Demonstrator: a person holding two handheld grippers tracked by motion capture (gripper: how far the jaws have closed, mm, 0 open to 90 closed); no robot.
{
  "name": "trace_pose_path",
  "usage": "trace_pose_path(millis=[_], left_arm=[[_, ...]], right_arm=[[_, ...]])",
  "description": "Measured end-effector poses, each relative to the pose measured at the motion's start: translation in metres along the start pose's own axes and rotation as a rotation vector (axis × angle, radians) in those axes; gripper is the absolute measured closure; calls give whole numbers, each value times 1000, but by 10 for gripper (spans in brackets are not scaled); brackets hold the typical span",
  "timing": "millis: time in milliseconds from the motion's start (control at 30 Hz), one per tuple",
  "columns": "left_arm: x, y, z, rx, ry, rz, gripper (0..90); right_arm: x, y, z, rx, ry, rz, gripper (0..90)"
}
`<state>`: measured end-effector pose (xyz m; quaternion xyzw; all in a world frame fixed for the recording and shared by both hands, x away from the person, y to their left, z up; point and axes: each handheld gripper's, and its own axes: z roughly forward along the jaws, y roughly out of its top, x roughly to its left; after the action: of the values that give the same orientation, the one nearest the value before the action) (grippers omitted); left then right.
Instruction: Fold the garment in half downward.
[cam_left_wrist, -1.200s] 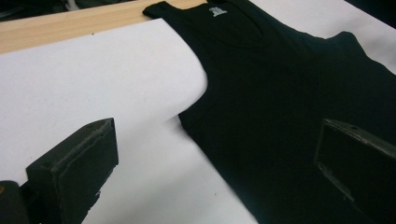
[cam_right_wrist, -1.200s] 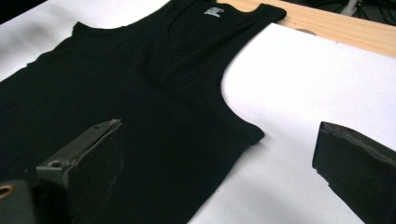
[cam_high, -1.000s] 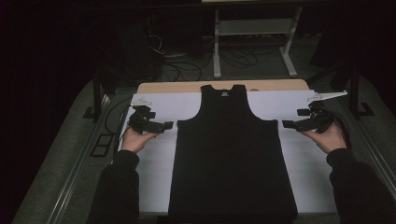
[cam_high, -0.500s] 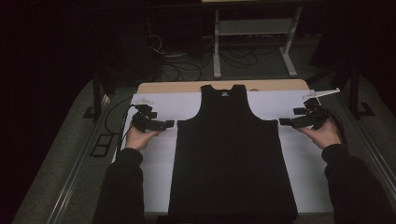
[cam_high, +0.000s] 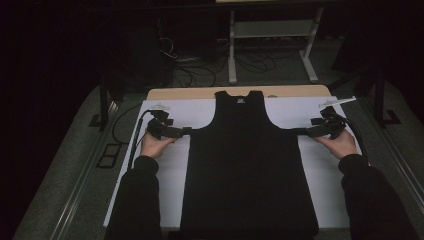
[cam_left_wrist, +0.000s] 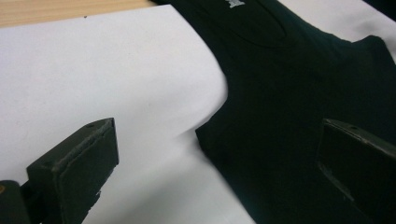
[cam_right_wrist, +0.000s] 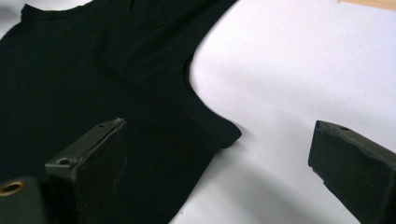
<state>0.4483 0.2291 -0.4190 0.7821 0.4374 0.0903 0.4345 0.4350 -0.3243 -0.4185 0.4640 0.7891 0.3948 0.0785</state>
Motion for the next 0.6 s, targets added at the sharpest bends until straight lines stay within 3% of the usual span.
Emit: trace_pose_path(millis=[133, 333, 433, 600], left_arm=[[6, -4, 7, 8, -17, -34, 0], [5, -7, 15, 23, -25, -28, 0], [3, -7, 17, 30, -35, -29, 0], [2, -9, 22, 36, -53, -39, 75]], right_arm=[[-1, -1, 5, 9, -14, 1, 45], [-3, -4, 12, 27, -14, 1, 63], [-4, -5, 15, 25, 7, -1, 125], [-3, -6, 24, 47, 12, -6, 156]])
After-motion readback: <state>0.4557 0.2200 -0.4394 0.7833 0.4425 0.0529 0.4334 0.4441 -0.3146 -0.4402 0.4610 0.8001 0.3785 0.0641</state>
